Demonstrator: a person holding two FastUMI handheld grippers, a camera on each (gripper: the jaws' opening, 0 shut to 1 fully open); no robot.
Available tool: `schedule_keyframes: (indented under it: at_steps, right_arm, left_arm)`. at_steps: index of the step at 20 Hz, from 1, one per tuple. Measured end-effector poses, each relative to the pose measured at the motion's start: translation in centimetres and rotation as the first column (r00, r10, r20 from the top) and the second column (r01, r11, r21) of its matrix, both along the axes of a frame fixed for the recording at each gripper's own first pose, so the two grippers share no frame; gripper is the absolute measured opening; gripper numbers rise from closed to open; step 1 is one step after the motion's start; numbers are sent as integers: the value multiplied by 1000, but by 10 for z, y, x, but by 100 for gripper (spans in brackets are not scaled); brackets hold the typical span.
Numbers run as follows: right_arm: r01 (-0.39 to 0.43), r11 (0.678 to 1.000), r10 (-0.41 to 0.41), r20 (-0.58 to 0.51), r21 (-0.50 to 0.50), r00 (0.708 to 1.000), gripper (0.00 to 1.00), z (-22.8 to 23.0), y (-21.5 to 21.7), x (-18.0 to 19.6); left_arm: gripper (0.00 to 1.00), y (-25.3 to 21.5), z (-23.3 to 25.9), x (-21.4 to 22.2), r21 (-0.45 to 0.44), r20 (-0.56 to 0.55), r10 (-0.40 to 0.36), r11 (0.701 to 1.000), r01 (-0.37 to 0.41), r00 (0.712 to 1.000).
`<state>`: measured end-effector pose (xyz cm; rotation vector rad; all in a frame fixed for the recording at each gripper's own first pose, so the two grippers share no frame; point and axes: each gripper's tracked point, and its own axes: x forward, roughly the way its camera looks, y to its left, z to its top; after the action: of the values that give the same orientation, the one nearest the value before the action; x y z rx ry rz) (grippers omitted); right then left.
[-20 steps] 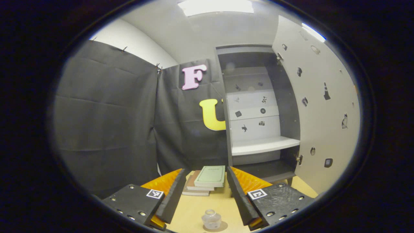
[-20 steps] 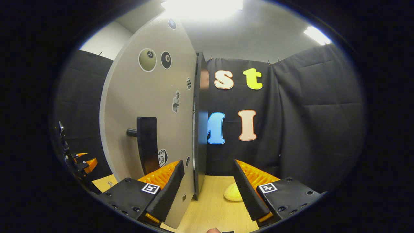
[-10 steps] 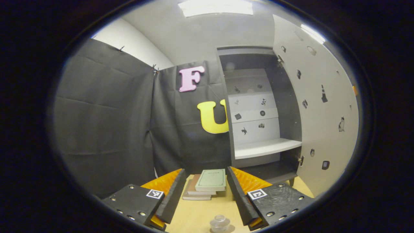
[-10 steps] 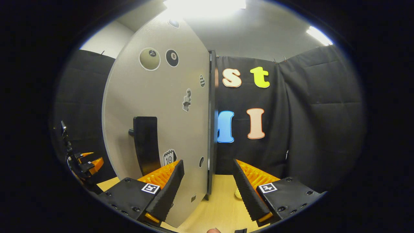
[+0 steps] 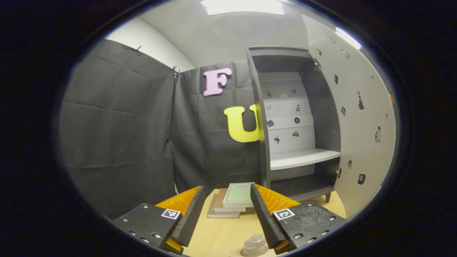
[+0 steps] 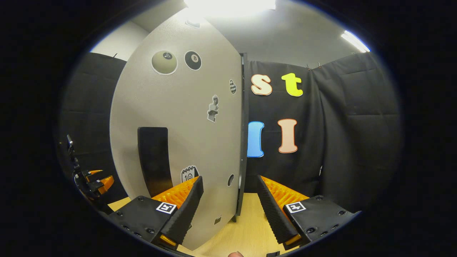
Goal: Open the cabinet door with the right hand, grasp the bottle in the cabinet with the left hand and place it on the coaster, then close the cabinet door with the right hand.
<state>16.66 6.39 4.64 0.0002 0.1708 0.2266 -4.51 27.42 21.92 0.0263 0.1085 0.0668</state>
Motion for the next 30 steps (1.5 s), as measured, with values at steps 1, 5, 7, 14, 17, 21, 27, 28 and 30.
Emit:
schedule_keyframes:
  at_steps: [1,5,7,14,17,21,27,28,30]
  right_arm:
    - [-1,1000,1,1,-6,1000,95,0,3,0]
    - [-21,1000,21,-2,-6,1000,95,-2,17,4]
    - [-32,999,32,-2,1,999,95,-2,27,8]
    - [-67,997,68,15,-30,998,95,2,53,18]
    - [-92,993,94,17,-70,995,95,-5,74,26]
    - [-148,985,150,22,-90,988,95,-11,93,32]
    - [-197,976,199,17,-88,980,98,-22,119,46]
    - [-199,976,201,19,-91,979,97,-22,122,49]
    - [-182,979,185,25,-95,983,92,-24,126,54]
  left_arm:
    - [76,3,-2,1,-2,-1,1,1000,-1,1000]
    - [76,14,-11,5,-5,-13,2,1000,-2,1000]
    - [79,21,-15,6,-9,-18,7,1000,-7,1000]
    - [76,63,-26,4,-21,-26,45,999,-45,999]
    - [76,79,-32,1,-16,-34,68,998,-69,997]
    - [76,96,-38,-1,-19,-46,98,995,-99,994]
    - [76,120,-43,-14,0,-50,134,991,-134,990]
    - [76,124,-43,-16,1,-52,142,990,-142,989]
    - [76,135,-47,-19,2,-58,158,987,-158,986]
